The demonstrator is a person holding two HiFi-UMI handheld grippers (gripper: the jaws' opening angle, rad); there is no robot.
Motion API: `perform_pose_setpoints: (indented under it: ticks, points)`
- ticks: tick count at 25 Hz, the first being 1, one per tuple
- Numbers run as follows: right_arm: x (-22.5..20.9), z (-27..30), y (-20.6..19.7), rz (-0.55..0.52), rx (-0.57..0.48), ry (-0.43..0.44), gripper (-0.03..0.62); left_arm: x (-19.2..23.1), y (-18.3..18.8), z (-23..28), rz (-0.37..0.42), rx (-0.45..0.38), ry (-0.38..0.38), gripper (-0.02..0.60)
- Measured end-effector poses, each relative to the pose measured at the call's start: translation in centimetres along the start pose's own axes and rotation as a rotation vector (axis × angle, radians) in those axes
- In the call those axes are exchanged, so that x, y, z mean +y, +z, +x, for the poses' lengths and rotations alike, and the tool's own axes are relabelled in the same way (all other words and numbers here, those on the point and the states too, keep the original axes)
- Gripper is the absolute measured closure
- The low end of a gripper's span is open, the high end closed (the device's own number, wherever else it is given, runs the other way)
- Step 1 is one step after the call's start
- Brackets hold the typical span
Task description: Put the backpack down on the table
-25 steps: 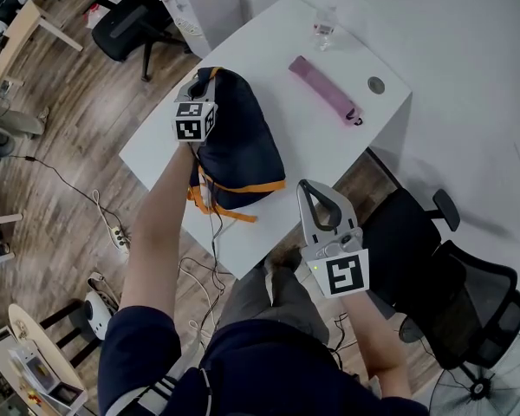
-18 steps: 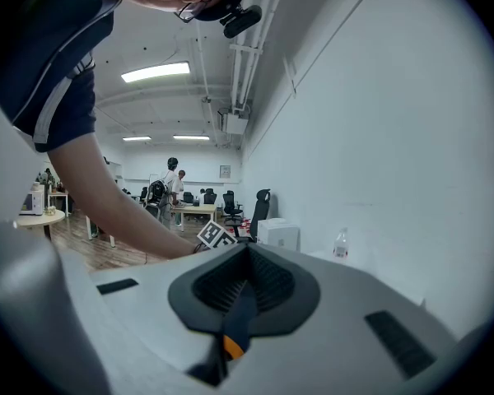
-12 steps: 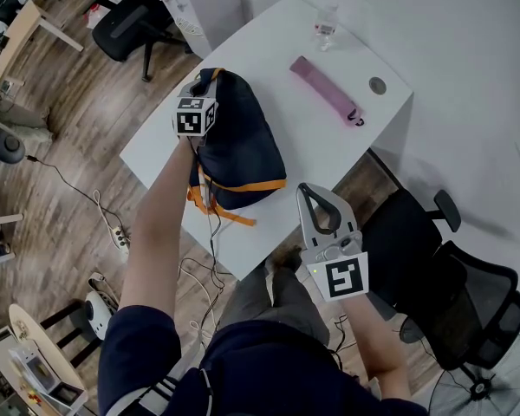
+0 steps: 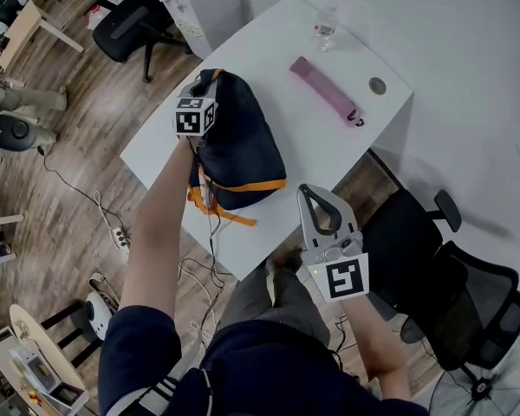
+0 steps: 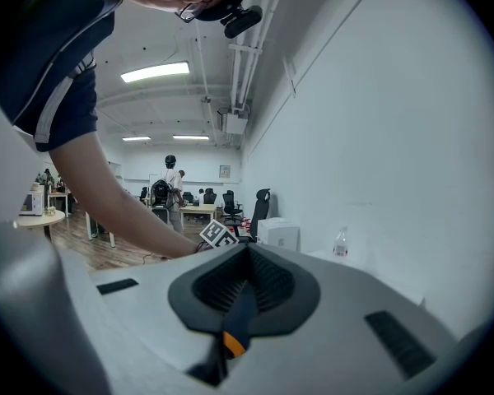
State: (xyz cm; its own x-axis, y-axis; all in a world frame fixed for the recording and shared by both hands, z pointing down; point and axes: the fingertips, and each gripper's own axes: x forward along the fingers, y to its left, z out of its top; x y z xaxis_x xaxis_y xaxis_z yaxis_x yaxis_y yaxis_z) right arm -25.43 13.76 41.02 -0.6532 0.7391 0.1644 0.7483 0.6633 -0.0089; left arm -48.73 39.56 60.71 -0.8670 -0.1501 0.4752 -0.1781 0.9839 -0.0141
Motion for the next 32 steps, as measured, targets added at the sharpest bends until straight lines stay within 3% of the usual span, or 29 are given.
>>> perform_pose_setpoints:
  ticks: [11, 15, 18, 22, 27, 32]
  points:
    - [-0.1, 0.0, 0.2, -0.001, -0.003, 0.005, 0.597, -0.1, 0.3, -0.4, 0.005, -0.009, -0.009, 0.537]
    - [0.0, -0.1, 0.3, 0.000, -0.005, 0.007, 0.597, -0.4, 0.6, -0.8, -0.001, -0.021, -0.024, 0.476]
    - [0.0, -0.3, 0.3, -0.003, -0.007, 0.008, 0.597, -0.7, 0.7, -1.1, -0.014, -0.025, -0.043, 0.376]
    - [0.1, -0.5, 0.4, -0.008, -0.009, 0.010, 0.597, -1.0, 0.8, -1.5, -0.003, -0.029, -0.061, 0.302]
    - [0.1, -0.8, 0.5, -0.015, -0.010, 0.008, 0.597, -1.0, 1.1, -2.1, -0.004, -0.048, -0.053, 0.243]
    - [-0.2, -1.1, 0.7, -0.019, -0.012, 0.004, 0.597, -1.7, 2.1, -3.0, 0.002, -0.075, -0.067, 0.227]
